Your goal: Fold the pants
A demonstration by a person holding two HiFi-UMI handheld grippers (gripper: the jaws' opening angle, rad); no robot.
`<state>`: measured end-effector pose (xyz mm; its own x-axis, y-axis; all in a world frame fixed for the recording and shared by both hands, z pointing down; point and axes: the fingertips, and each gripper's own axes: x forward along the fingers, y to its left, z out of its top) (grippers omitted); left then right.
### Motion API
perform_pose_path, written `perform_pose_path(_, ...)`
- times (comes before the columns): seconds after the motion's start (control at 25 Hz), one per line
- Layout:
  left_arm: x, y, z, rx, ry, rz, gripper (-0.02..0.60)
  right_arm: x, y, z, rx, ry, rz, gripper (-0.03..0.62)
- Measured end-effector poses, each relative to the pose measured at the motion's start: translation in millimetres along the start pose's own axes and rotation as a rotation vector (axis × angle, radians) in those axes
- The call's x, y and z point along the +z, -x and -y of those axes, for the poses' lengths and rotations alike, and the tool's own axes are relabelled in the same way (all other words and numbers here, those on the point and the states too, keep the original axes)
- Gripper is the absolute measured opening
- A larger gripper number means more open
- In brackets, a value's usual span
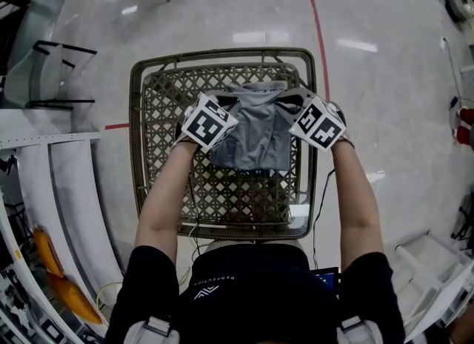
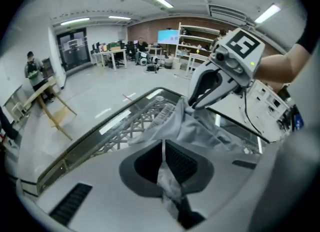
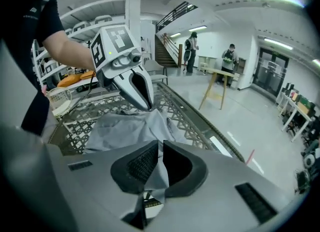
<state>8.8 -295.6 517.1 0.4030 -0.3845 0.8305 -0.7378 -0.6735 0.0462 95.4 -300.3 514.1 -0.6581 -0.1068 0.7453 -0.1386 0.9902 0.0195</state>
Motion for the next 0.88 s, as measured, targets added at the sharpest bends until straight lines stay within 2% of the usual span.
perform_pose_path(0.12,-7.2,-11.2,30.9,-0.107,-0.055,-0.046,0.02,-7.5,-7.3,-8.8,0.041,0.01,-0.041,0.049)
perform_pose_path(0.24,-18.4,-25.4,40.5,-0.142,-0.072,-0.095,0.02,-17.9,-15.6,-7.7,0.046,0.003,-0.083,0.049)
perform_pose_path(0.36,-23.3,-36.1,30.8,-0.11,-0.046,-0.111,0.02,-19.3,-18.8,-1.4,0.024,-0.02,-0.085,0.049)
perform_pose_path(0.6,-15.4,-41.6,0.6,0.006,0.019,-0.088,0.02,-16.2,-17.0,17.0,-0.071,-0.056,-0.065,0.049)
perform_pose_path(0.72,-6.1,-36.8,-7.4,0.047,0.032,-0.05,0.02,-15.7,-15.9,22.0,-0.09,-0.073,-0.056,0.049)
perform_pose_path(0.88,3.7,-30.4,-24.6,0.112,0.087,0.02,0.02,-17.9,-19.6,31.0,-0.131,-0.086,-0.053,0.049)
